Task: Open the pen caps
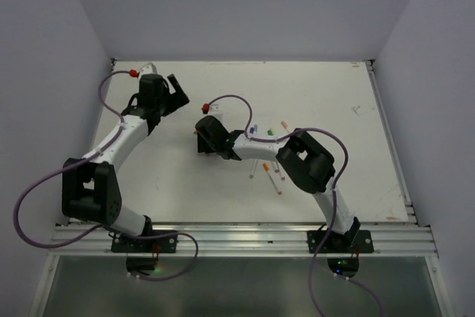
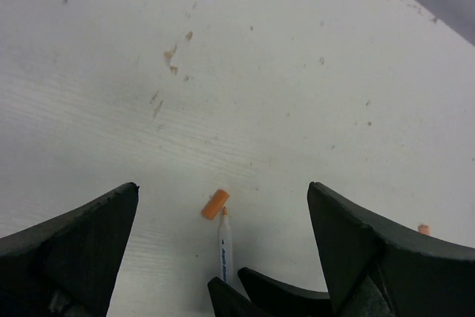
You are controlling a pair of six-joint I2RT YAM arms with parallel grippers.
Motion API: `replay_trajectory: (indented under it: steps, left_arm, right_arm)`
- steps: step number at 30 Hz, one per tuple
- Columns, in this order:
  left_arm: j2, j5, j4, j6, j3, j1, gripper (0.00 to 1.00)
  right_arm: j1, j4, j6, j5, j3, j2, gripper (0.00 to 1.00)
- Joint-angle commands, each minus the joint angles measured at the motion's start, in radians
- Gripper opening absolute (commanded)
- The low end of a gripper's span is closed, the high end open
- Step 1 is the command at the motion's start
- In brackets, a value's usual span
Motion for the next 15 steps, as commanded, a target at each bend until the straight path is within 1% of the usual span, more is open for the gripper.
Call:
replay_trajectory:
  steps: [1,2,3,4,5,7,8,12,13,15]
  left_arm:
    - [-0.108,-0.058,-0.047,0.07,0.031,0.017,1.0]
    - [-0.126,-0.055,-0.05,0.095,0.025,0.015,1.0]
    - [-0.143,-0.049,-0.062,0.105,0.017,0.015,1.0]
    - [-0.18,-0.047,-0.066,0.118,-0.003,0.018,1.0]
    - [-0.2,-0.044,-0.066,0.144,-0.017,0.02,1.0]
    - [-0.275,-0.044,-0.066,0.17,-0.067,0.02,1.0]
    - [-0.302,-0.043,-0.061,0.191,-0.083,0.02,1.0]
    - [-0.437,-0.004,-0.047,0.259,-0.147,0.02,1.0]
    - [-0.482,-0.004,-0.05,0.276,-0.155,0.02,1.0]
    - [-0.523,-0.006,-0.059,0.314,-0.181,0.018,1.0]
  right_arm:
    - [0.004,-0.078,-0.023,0.043,-0.001,-0.051,0.47]
    - [0.004,-0.094,-0.035,0.047,-0.001,-0.091,0.52]
    - [0.004,-0.114,-0.067,0.052,-0.004,-0.111,0.55]
    - [0.004,-0.163,-0.086,0.082,-0.003,-0.135,0.61]
    - [0.004,-0.184,-0.107,0.096,-0.006,-0.183,0.68]
    - [0.003,-0.251,-0.187,0.145,-0.013,-0.236,0.75]
    - [0.003,-0.282,-0.24,0.161,-0.013,-0.29,0.81]
    - [-0.006,-0.404,-0.374,0.245,-0.048,-0.41,0.92]
    - [-0.021,-0.448,-0.396,0.254,-0.056,-0.433,0.93]
    - [-0.049,-0.491,-0.449,0.255,-0.084,-0.494,0.94]
